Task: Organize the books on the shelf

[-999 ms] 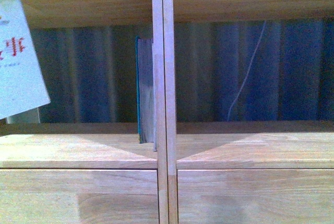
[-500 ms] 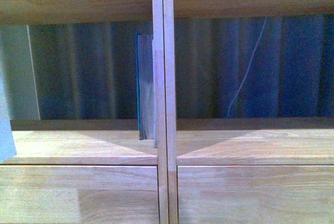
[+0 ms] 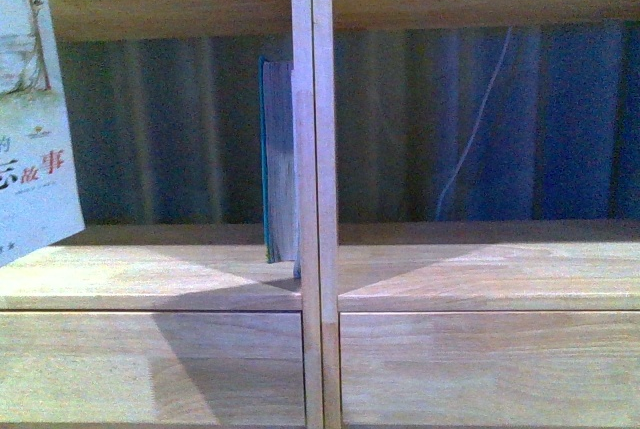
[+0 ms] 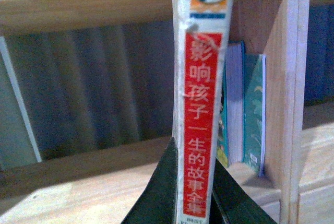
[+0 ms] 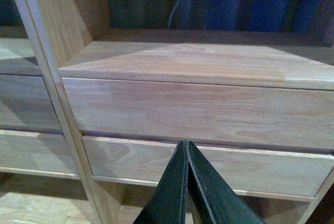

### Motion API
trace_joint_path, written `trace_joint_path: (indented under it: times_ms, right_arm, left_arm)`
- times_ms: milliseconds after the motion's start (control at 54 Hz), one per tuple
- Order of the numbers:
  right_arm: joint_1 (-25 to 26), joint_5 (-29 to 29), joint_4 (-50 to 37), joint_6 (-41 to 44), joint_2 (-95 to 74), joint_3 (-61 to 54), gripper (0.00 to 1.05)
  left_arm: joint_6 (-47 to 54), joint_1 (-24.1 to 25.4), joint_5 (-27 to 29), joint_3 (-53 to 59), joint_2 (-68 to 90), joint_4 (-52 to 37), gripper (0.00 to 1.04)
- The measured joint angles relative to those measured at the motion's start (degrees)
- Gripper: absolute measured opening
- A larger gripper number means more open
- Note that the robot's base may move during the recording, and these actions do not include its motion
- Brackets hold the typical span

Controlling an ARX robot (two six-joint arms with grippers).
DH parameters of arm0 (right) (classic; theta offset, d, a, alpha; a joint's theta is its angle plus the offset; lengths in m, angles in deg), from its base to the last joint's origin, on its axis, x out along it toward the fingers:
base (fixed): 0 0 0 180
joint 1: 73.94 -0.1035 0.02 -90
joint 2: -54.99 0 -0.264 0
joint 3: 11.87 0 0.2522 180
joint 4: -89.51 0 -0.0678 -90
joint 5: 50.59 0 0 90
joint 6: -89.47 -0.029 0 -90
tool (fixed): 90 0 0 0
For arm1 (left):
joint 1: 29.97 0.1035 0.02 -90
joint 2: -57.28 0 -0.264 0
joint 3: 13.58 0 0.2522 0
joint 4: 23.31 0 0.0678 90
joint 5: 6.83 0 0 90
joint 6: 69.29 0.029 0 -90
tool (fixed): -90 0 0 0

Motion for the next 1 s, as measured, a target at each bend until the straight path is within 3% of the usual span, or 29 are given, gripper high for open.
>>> trace_joint_path:
  times_ms: [167,537,703,814,999]
  right_arm:
    - [0.0,0.0,0.09,0.0,3.02,-2.49,0.03]
    - [0.0,0.0,1.99,0.0,7.93,-5.22,0.03]
    - [0.0,0.0,3.48,0.0,10.08,-6.1,0.03]
    - [0.0,-0.02,10.64,-0.02,17.25,-7.15,0.03]
    - [0.0,-0.09,11.21,0.04,20.11,-7.72,0.03]
  left_arm:
    - [3.21,-4.96,5.33,-5.66,7.54,0.52,0.07]
    - [6.29,-10.05,15.23,-16.31,24.72,0.55,0.07]
    - [6.84,-12.07,18.1,-22.51,29.7,1.42,0.07]
    - [7.43,-13.88,19.34,-26.27,32.63,2.32,0.07]
    - [8.74,-17.33,21.92,-34.1,38.51,3.91,0.07]
